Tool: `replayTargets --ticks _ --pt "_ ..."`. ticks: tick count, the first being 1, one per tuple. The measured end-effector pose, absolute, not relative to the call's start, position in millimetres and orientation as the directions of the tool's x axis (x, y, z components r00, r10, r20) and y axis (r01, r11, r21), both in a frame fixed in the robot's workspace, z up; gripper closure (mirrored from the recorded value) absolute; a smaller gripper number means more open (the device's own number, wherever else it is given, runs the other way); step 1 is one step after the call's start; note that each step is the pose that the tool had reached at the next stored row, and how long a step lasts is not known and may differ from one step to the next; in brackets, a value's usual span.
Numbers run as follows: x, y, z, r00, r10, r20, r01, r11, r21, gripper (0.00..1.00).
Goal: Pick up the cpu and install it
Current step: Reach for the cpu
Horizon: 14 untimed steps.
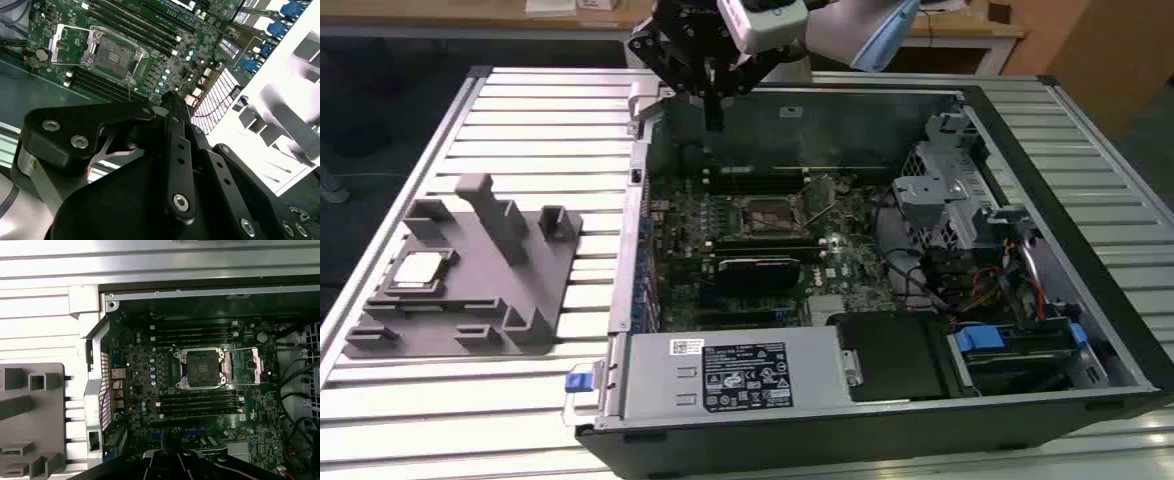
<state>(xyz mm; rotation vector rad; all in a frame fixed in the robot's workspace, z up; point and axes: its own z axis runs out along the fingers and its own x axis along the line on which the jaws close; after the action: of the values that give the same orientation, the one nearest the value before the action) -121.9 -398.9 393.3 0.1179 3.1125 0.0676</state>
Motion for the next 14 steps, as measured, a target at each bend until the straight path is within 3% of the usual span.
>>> replayTargets --ticks 14 --pt "-126.7 -399.0 393.3 -0.997 0.076 -0.024 0.075 0.996 0.044 0.89"
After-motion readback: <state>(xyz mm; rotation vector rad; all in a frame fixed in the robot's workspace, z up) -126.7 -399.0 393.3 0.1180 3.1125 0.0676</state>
